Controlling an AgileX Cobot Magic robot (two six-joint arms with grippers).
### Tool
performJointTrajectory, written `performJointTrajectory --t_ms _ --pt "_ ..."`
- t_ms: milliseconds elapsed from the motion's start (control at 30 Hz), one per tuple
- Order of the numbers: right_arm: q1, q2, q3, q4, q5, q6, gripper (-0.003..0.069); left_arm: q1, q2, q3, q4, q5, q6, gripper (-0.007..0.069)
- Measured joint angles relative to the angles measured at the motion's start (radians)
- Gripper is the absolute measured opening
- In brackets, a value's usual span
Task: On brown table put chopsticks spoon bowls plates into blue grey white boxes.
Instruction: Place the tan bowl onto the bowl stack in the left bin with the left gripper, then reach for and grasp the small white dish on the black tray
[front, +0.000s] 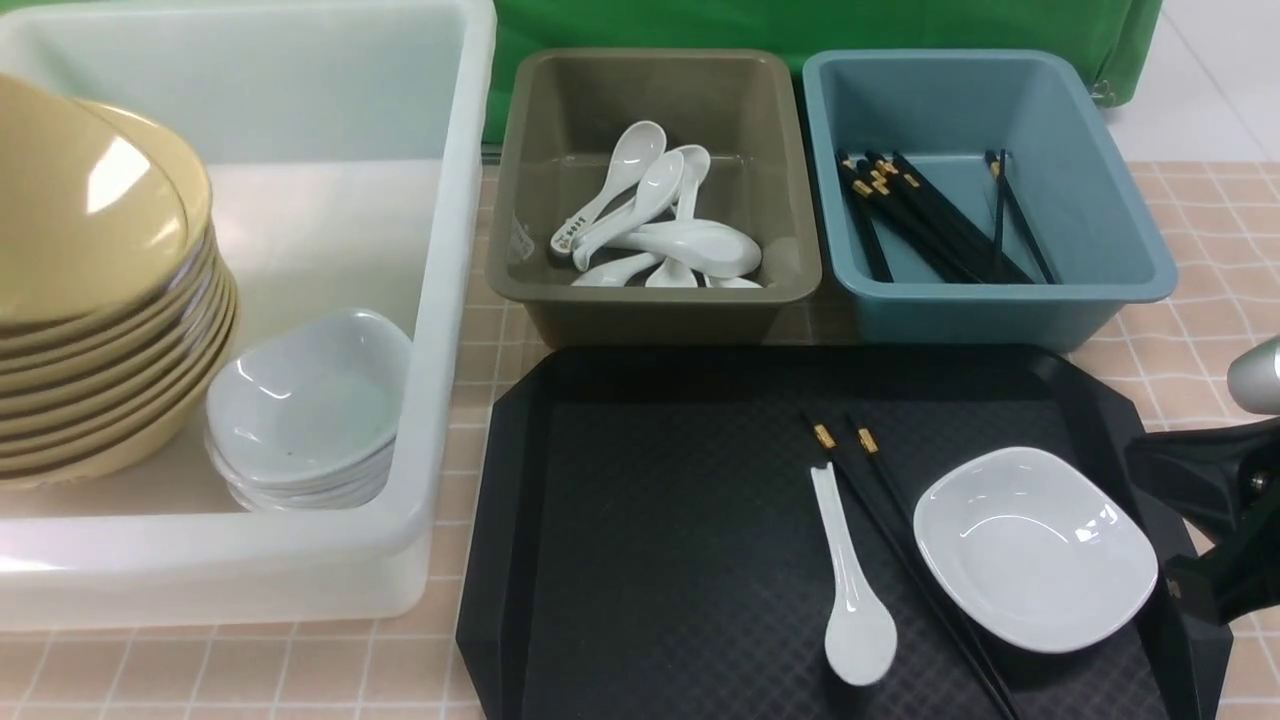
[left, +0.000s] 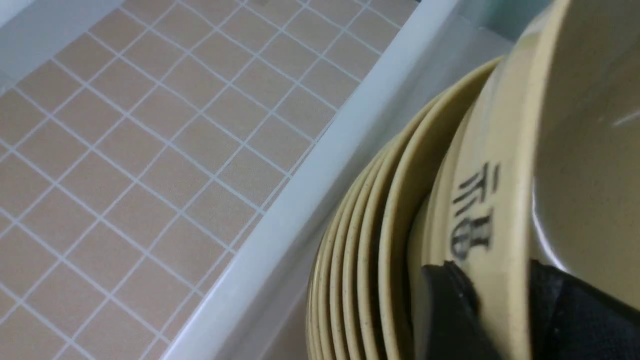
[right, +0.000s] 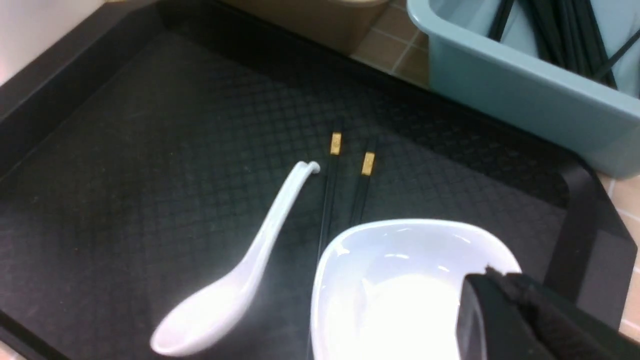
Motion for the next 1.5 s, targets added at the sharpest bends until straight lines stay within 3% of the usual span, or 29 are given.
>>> performJointTrajectory --t_ms 33,67,167,367,500,733,900,1167,1300,1500 --pt "0.000 0.000 0.000 0.001 0.000 0.005 0.0067 0.000 -0.001 -0.002 -0.006 0.009 0.006 0.0284" --pt "0.000 0.000 0.000 0.001 0.001 0.005 0.0067 0.000 -0.003 -0.003 -0.006 0.011 0.007 0.0284" --pt "0.000 0.000 0.002 0.001 0.009 0.006 0.0068 0.000 -0.037 -0.025 -0.017 0.057 0.009 0.0379" --pt "0.000 0.000 0.042 0.011 -0.016 0.013 0.0068 0.000 -0.163 -0.046 -0.035 0.050 0.009 0.0401" --pt "0.000 0.000 0.059 0.042 -0.067 0.014 0.0068 0.000 -0.224 0.017 -0.126 -0.004 0.040 0.0344" --pt "0.000 0.033 0.057 0.050 -0.018 0.015 0.0080 -0.007 -0.167 0.292 -0.298 -0.208 0.142 0.0127" --pt "0.000 0.102 0.027 0.050 0.041 0.014 0.0122 -0.108 -0.225 0.296 -0.404 -0.213 0.227 0.0030" --pt "0.000 0.288 -0.053 0.014 0.095 -0.019 0.0146 -0.480 -0.511 0.302 -0.505 -0.131 0.496 0.0008" --pt "0.000 0.382 -0.162 -0.067 0.148 0.010 0.0189 -0.588 -0.621 0.406 -0.505 -0.053 0.551 0.0008" --pt "0.000 0.602 -0.367 -0.238 0.278 0.069 0.0395 -0.640 -0.844 0.703 -0.394 0.021 0.547 0.0008"
